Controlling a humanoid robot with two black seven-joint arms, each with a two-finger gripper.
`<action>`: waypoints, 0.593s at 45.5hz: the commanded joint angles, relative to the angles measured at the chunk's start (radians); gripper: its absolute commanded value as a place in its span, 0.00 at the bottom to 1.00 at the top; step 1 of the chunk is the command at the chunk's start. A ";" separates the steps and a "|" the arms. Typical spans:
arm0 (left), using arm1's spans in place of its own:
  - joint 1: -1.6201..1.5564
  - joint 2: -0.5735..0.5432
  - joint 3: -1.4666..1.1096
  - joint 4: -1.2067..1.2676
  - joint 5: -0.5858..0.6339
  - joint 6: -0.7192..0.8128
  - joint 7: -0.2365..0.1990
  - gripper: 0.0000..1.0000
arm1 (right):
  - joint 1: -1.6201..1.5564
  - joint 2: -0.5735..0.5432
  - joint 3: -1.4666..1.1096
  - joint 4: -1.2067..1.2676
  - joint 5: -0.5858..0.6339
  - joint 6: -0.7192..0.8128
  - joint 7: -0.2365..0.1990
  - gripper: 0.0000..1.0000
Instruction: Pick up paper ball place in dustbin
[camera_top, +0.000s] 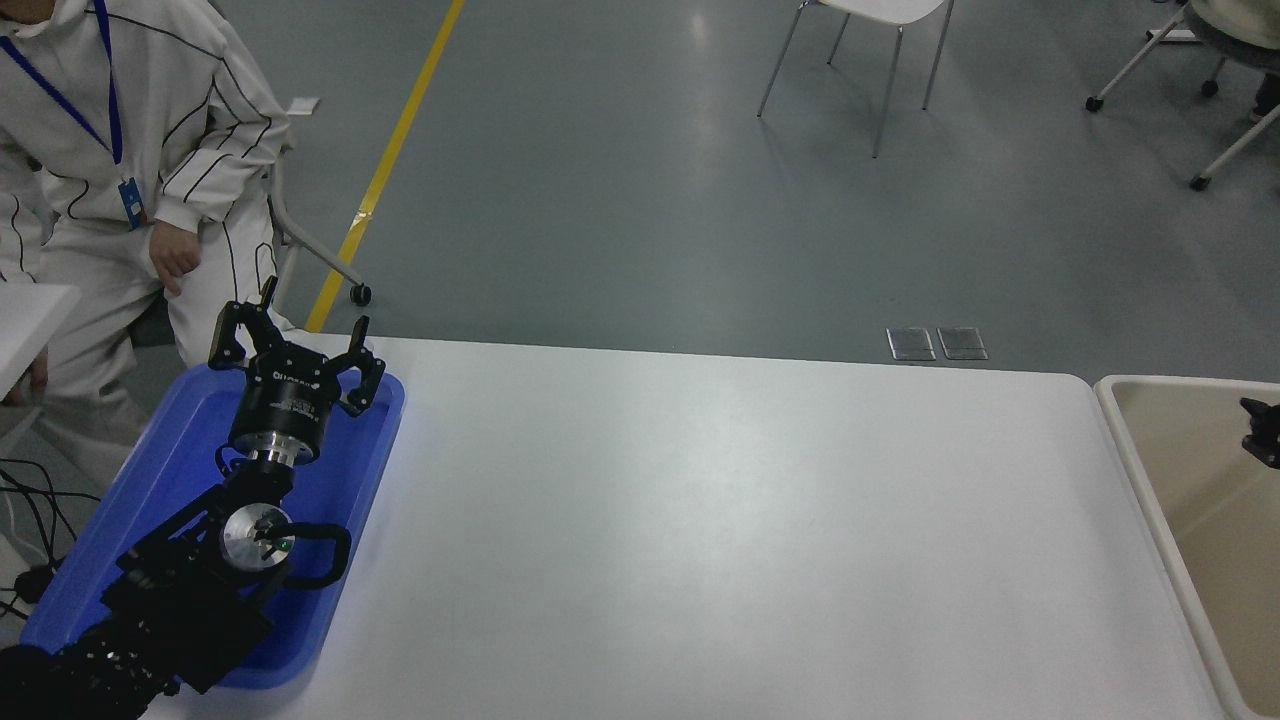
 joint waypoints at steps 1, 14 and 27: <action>0.000 0.000 0.000 0.000 0.000 0.000 0.000 1.00 | -0.048 0.132 0.088 0.007 0.001 0.098 0.191 1.00; 0.000 0.000 0.000 0.000 0.000 0.000 0.000 1.00 | -0.067 0.236 0.074 0.000 -0.001 0.233 0.397 1.00; 0.000 -0.001 0.000 0.000 0.000 0.000 0.000 1.00 | -0.040 0.322 0.051 -0.062 -0.018 0.224 0.461 1.00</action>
